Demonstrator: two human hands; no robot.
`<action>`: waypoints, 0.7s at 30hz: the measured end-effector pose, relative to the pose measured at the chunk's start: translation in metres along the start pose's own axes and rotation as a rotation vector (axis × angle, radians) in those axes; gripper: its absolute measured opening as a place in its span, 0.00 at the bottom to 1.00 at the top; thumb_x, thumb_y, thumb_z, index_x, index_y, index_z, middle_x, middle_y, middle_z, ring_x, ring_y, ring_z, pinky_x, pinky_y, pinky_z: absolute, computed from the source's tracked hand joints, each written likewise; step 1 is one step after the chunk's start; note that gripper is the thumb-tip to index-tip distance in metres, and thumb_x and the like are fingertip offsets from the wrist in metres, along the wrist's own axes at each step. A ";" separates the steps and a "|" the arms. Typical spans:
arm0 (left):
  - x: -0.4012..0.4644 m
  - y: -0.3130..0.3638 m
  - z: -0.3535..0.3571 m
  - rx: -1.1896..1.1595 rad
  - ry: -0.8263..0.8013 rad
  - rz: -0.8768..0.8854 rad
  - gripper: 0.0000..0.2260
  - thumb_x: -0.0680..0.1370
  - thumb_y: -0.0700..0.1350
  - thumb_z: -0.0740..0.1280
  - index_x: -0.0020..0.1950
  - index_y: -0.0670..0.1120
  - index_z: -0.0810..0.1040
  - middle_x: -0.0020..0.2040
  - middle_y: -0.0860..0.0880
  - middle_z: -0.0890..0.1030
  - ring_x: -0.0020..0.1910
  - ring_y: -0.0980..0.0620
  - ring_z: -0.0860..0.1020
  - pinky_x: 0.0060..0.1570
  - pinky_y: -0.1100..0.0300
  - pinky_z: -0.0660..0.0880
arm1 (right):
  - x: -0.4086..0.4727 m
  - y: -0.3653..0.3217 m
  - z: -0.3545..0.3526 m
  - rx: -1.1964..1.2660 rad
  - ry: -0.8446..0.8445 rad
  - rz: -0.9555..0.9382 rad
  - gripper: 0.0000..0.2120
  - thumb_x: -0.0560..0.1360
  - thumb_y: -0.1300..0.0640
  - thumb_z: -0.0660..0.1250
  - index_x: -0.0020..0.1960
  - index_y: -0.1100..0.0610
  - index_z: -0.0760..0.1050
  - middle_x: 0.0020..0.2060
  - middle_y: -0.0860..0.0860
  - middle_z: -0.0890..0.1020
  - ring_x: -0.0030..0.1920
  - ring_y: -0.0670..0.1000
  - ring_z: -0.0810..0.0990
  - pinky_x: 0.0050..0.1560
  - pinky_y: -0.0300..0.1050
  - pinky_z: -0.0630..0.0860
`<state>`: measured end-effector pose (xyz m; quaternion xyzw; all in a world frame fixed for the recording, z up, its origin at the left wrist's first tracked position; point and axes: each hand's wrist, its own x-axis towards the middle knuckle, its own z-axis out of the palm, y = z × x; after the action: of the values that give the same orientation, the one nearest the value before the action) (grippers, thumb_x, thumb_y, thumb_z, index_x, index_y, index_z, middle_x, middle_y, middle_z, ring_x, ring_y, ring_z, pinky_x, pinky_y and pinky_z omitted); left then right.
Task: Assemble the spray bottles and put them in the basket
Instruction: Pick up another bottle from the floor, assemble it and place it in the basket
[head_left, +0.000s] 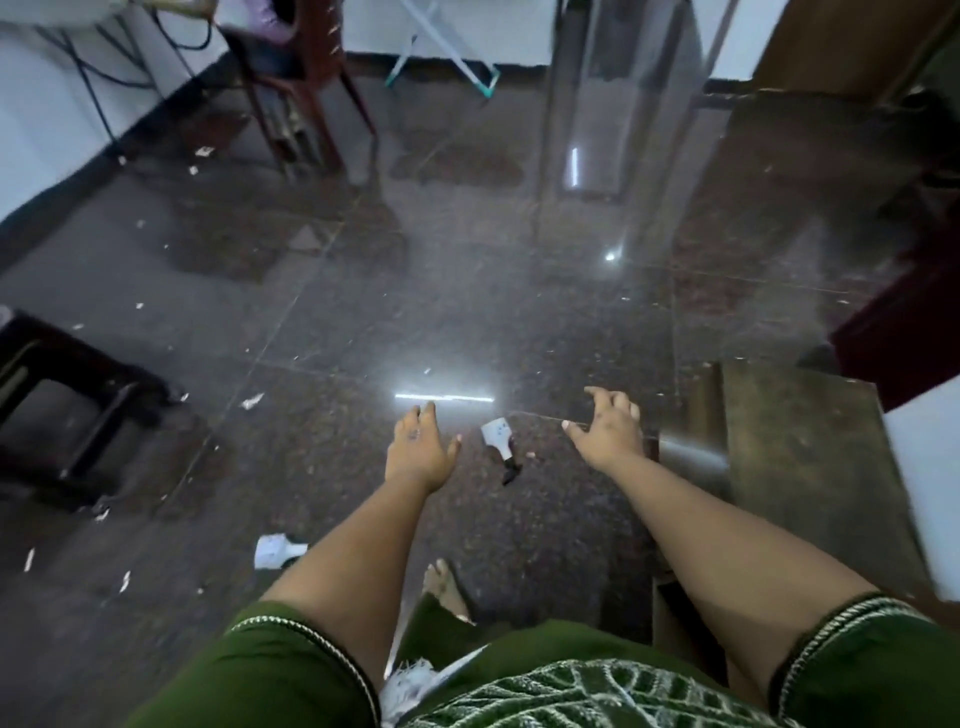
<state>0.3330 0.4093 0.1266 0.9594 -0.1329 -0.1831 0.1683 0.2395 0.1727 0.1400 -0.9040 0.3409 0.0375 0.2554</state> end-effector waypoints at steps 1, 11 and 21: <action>0.004 -0.014 0.000 -0.001 -0.012 -0.030 0.32 0.79 0.57 0.59 0.77 0.45 0.52 0.78 0.42 0.56 0.76 0.41 0.55 0.70 0.45 0.63 | 0.006 -0.011 0.012 -0.004 -0.027 -0.010 0.30 0.72 0.44 0.68 0.70 0.50 0.64 0.66 0.56 0.67 0.68 0.58 0.64 0.66 0.52 0.67; 0.093 -0.094 0.003 0.038 -0.177 -0.106 0.32 0.79 0.58 0.58 0.78 0.48 0.50 0.79 0.45 0.53 0.77 0.43 0.52 0.71 0.46 0.61 | 0.066 -0.092 0.111 -0.064 -0.245 -0.044 0.30 0.72 0.45 0.68 0.71 0.49 0.63 0.67 0.55 0.66 0.68 0.58 0.63 0.66 0.54 0.68; 0.194 -0.112 0.049 0.133 -0.303 -0.001 0.32 0.79 0.56 0.60 0.78 0.46 0.51 0.77 0.44 0.57 0.75 0.43 0.56 0.69 0.45 0.64 | 0.131 -0.064 0.187 -0.019 -0.357 0.197 0.31 0.73 0.48 0.67 0.72 0.52 0.61 0.69 0.57 0.63 0.69 0.61 0.61 0.68 0.56 0.67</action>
<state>0.5090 0.4357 -0.0176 0.9300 -0.1678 -0.3165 0.0824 0.4004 0.2264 -0.0260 -0.8476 0.3765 0.2252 0.2984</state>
